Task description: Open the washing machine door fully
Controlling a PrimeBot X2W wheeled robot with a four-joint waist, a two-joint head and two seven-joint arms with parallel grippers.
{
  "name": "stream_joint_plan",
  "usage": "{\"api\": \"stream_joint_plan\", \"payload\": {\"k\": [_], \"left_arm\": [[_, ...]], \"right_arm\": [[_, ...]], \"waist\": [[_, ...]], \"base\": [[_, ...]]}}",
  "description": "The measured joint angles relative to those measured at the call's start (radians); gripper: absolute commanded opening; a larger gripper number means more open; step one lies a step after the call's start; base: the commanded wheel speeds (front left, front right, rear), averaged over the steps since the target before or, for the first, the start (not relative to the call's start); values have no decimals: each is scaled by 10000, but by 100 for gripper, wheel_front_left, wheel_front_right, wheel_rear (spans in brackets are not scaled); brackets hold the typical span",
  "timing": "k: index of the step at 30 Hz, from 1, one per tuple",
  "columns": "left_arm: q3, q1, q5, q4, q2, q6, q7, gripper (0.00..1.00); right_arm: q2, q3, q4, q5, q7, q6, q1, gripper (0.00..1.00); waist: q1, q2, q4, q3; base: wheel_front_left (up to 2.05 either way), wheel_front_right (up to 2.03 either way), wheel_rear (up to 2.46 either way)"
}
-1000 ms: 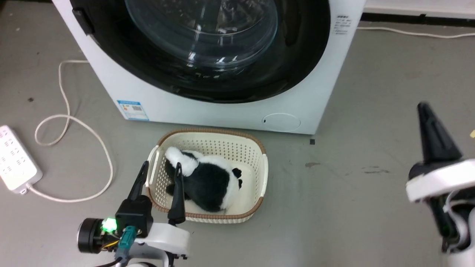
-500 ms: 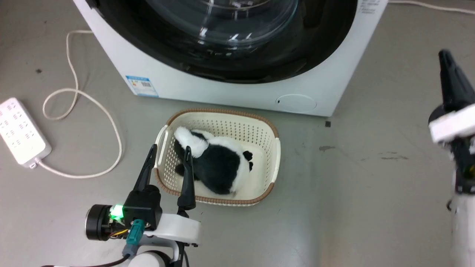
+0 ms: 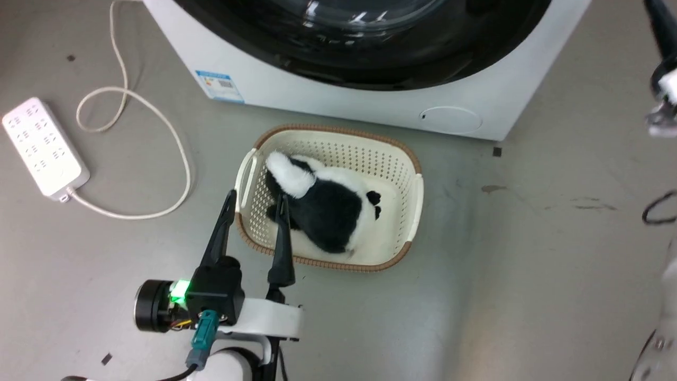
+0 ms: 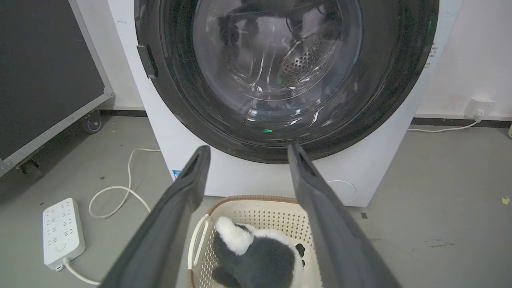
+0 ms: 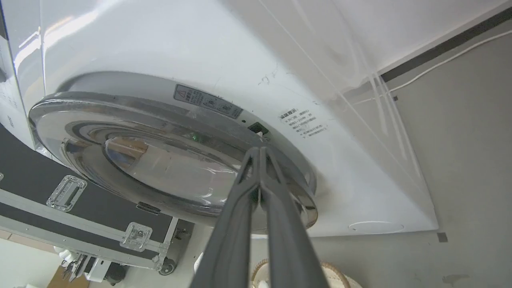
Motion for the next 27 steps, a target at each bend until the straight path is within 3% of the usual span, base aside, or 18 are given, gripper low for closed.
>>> {"api": "stream_joint_plan", "payload": {"k": [11,27], "left_arm": [[-483,-261,-94,-178,0,410,-240,100],[-1256,-680,-343,-407,0,1012,-541,100]], "right_arm": [[-372,-1045,2558,431,1546,0,-2496,0],[-1498,-2274,6420,763,3363,0,-5961,0]], "waist": [[0,0,434,615],[0,0,1043,1504]], "base": [[0,0,0],[0,0,0]]}}
